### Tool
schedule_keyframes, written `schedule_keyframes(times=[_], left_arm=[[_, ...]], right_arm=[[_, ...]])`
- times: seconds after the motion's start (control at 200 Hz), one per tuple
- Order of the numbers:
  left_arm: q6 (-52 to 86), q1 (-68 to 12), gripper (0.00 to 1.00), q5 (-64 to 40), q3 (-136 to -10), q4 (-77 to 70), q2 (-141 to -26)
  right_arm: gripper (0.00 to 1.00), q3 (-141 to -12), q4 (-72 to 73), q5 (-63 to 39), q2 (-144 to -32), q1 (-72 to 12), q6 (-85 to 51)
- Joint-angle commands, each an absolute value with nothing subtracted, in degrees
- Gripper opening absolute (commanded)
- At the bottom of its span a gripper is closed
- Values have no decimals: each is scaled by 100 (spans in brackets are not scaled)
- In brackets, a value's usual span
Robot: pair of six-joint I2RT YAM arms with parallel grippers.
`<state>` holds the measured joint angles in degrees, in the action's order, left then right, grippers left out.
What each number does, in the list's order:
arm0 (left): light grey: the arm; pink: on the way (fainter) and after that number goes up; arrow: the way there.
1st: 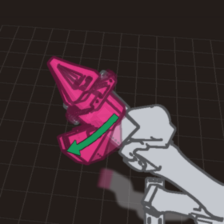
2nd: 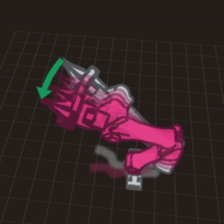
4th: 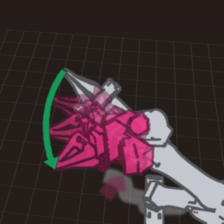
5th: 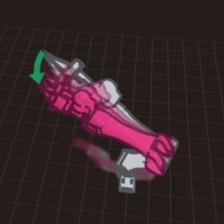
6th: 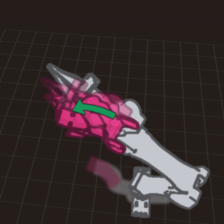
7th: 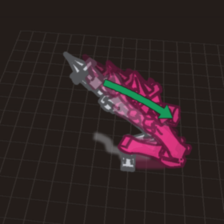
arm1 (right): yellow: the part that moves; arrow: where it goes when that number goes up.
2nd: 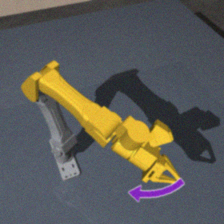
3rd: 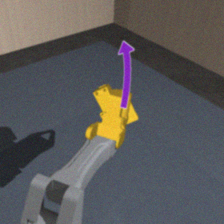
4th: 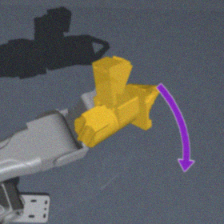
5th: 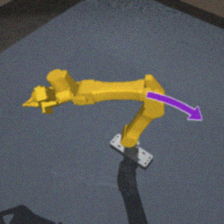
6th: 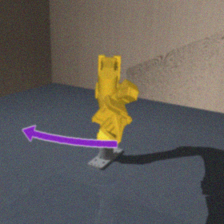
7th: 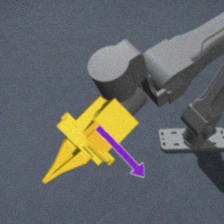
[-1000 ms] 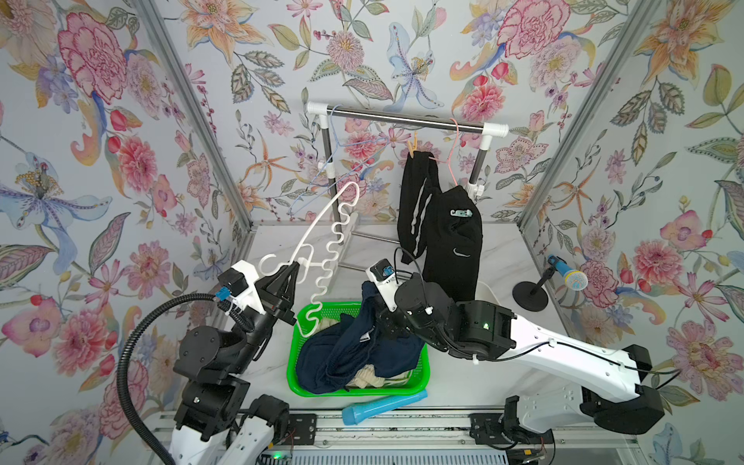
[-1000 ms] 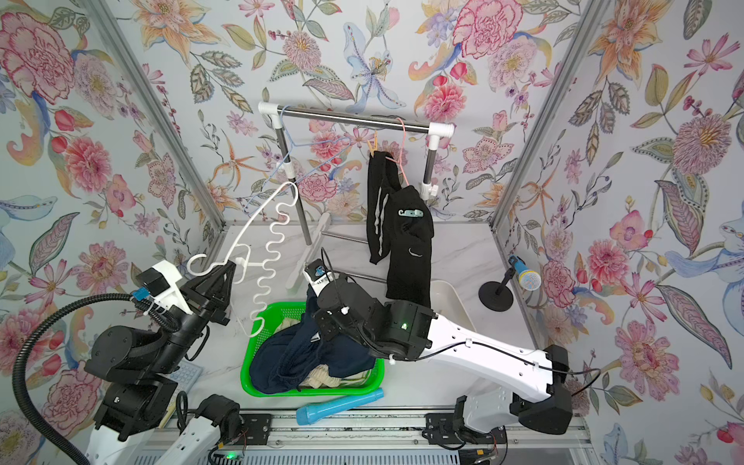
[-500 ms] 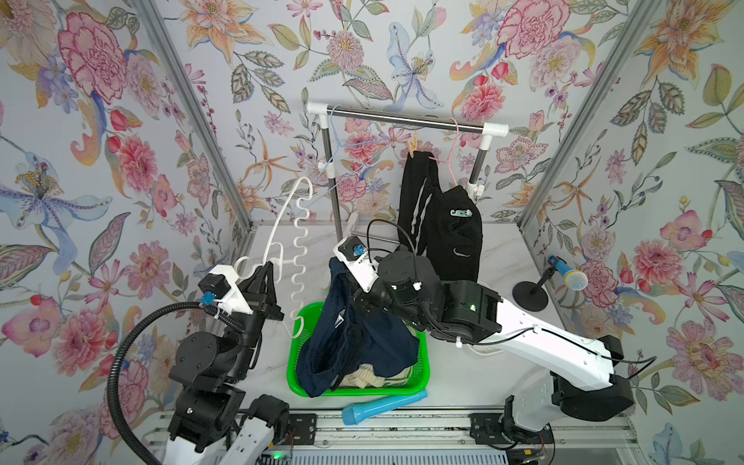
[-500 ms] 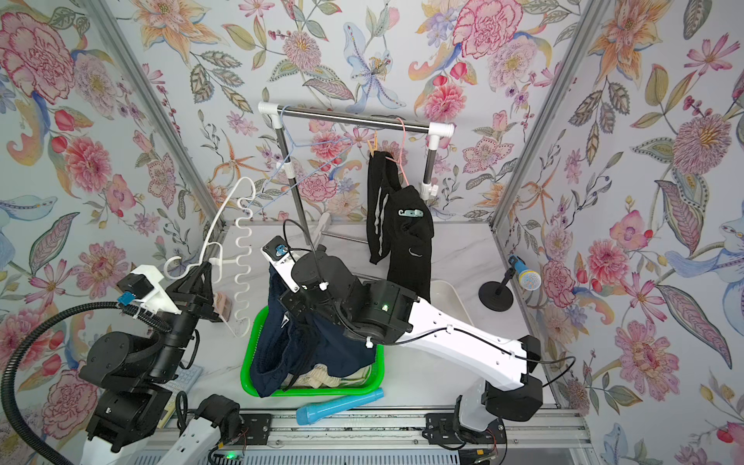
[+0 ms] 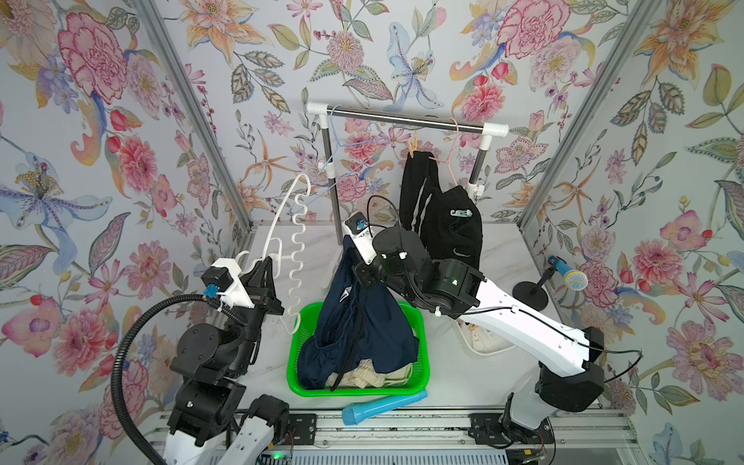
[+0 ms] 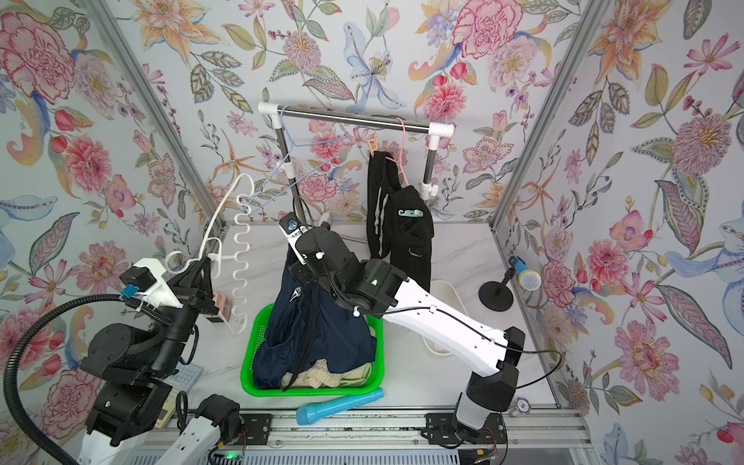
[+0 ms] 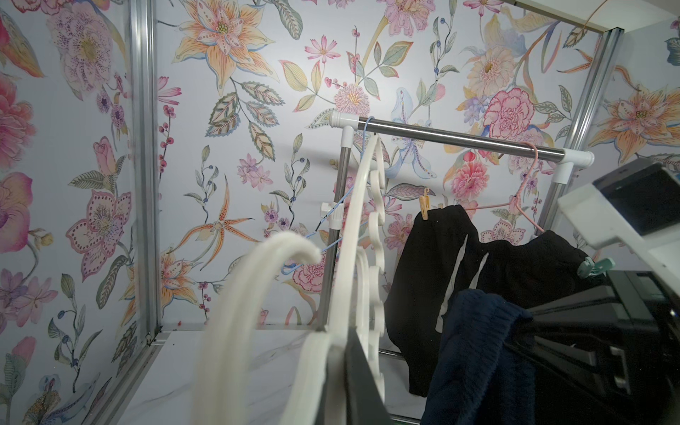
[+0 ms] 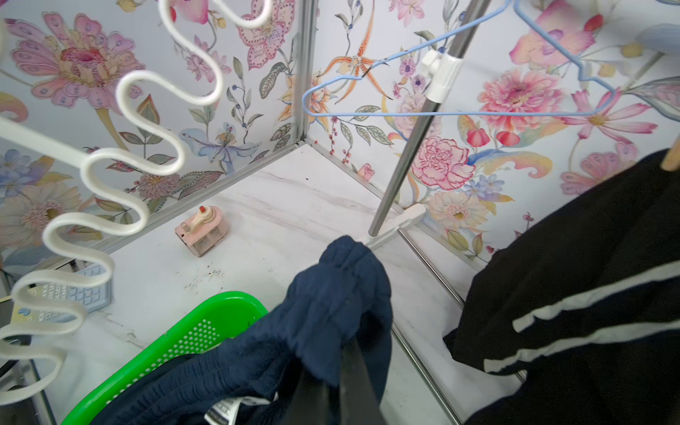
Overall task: Remove the clothespins securing shorts to the hanger
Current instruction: Remove the shorts from the hanger.
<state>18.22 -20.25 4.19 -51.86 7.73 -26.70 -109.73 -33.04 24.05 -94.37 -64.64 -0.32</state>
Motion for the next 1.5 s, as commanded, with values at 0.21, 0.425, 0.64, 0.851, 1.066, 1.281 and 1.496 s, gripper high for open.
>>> schedule_keyframes(times=[0.21, 0.425, 0.64, 0.851, 1.066, 1.281, 1.496], left_arm=[[1648, -1992, 0, 458, -5325, 744, -2582], [1549, -1987, 0, 575, -5504, 905, -2621], [1552, -1995, 0, 467, -5595, 1037, -2613], [1538, -1987, 0, 31, -5934, 1633, -2948], [1468, -1987, 0, -366, -6219, 2259, -3295], [1420, -1991, 0, -859, -6248, 2613, -3402], [1029, -1988, 0, -1681, -6482, 3408, -3814]], right_arm=[[0, -10209, -2770, 1394, -8999, -6917, -740], [0, -10091, -2601, 743, -9231, -7426, -991], [0, -9149, -2151, 45, -9375, -7266, -1766], [0, -8331, -1896, -305, -9749, -6919, -2417], [0, -7535, -1841, -326, -10029, -6903, -2851], [34, -7190, -1853, -174, -9954, -6893, -2833], [53, -7089, -1907, 270, -8852, -6666, -2605]])
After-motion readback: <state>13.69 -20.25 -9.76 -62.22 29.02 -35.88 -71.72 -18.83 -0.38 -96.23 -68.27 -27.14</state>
